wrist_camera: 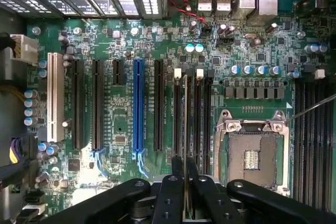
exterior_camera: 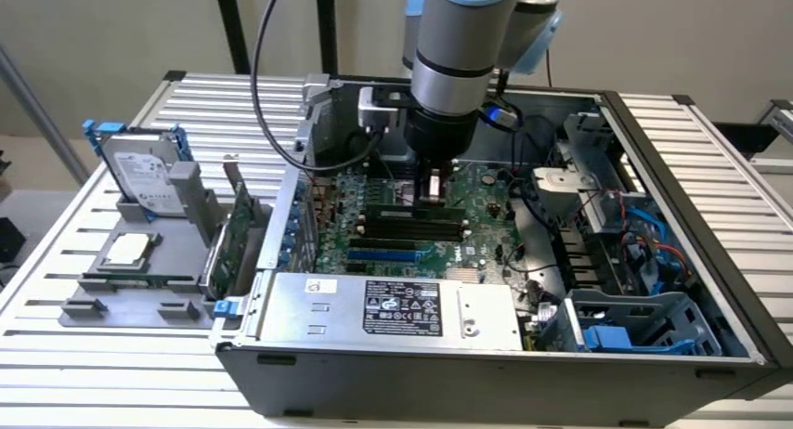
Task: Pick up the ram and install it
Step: 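Insert the ram into the slot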
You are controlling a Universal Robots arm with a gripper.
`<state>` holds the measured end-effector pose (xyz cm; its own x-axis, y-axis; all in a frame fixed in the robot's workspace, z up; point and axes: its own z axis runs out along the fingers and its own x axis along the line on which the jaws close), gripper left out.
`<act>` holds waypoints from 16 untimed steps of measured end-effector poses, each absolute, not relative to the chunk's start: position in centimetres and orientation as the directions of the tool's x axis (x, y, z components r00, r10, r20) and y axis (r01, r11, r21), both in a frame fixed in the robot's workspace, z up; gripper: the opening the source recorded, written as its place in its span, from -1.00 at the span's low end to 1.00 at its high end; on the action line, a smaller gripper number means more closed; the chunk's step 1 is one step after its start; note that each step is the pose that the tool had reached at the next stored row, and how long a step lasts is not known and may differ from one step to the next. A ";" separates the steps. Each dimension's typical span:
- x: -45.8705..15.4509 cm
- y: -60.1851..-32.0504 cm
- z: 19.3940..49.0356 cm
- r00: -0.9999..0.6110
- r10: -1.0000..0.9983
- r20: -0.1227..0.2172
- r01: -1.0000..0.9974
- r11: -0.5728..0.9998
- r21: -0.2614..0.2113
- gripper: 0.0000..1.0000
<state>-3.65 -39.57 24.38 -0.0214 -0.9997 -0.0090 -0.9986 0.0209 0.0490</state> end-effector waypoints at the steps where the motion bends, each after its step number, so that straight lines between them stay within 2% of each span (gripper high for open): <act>1: -3.6 -39.6 24.2 -0.021 -1.000 -0.009 -0.999 0.021 0.049 -1.00; 16: -3.6 -39.6 22.8 -0.021 -1.000 0.006 -0.999 0.022 0.045 -1.00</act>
